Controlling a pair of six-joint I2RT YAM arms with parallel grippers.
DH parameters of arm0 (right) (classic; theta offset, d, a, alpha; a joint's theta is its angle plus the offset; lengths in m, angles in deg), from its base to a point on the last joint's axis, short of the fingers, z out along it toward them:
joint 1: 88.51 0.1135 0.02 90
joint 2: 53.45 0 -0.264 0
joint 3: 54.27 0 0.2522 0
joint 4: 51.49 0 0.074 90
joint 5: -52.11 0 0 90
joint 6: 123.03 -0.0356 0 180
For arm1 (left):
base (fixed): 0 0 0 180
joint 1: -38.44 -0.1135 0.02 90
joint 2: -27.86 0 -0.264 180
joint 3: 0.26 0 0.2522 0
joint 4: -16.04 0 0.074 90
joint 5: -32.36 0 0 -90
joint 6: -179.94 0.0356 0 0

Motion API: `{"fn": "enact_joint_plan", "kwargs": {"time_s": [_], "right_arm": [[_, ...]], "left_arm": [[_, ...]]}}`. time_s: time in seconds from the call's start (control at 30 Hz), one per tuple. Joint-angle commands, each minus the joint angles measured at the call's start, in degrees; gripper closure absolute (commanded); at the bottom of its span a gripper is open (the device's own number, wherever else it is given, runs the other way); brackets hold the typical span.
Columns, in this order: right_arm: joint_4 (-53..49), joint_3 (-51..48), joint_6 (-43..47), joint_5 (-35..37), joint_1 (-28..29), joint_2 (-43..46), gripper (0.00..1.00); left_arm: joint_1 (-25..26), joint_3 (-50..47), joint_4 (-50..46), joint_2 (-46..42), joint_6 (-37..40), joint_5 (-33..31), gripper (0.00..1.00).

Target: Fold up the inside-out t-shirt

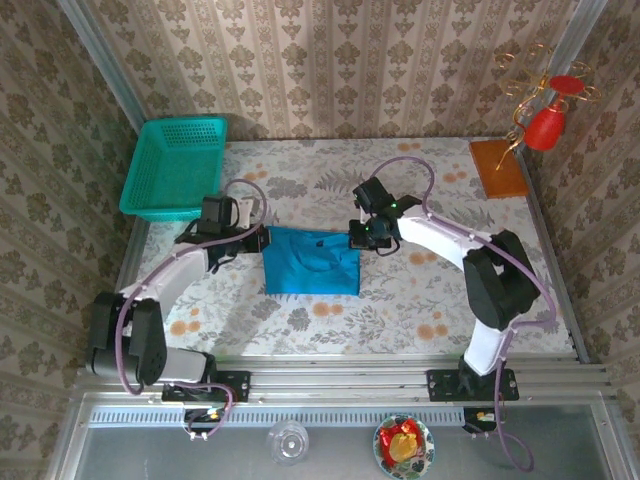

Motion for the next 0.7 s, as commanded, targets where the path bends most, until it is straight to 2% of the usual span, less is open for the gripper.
{"fn": "enact_joint_plan", "kwargs": {"time_s": [0.0, 0.23, 0.5, 0.6, 0.67], "right_arm": [[0.3, 1.7, -0.6, -2.9, -1.8, -3.5, 1.00], [2.0, 3.2, 0.1, -4.7, -4.6, -10.6, 1.00], [2.3, 3.1, 0.0, -5.7, -5.3, -12.2, 0.98], [1.4, 3.0, 0.0, -5.9, -5.3, -10.0, 0.85], [-0.6, 3.1, 0.0, -5.5, -5.3, -7.7, 0.79]], "left_arm": [[-1.1, 2.7, -0.7, 3.8, 2.8, 0.6, 1.00], [-1.4, 6.3, 1.6, 15.2, 4.1, 2.9, 1.00], [-1.8, 9.1, 4.3, 22.6, 3.7, 3.4, 0.99], [-1.9, 9.9, 3.1, 21.6, 3.1, 3.4, 0.86], [-1.9, 9.5, 2.3, 18.5, 2.6, 2.1, 0.77]]}}
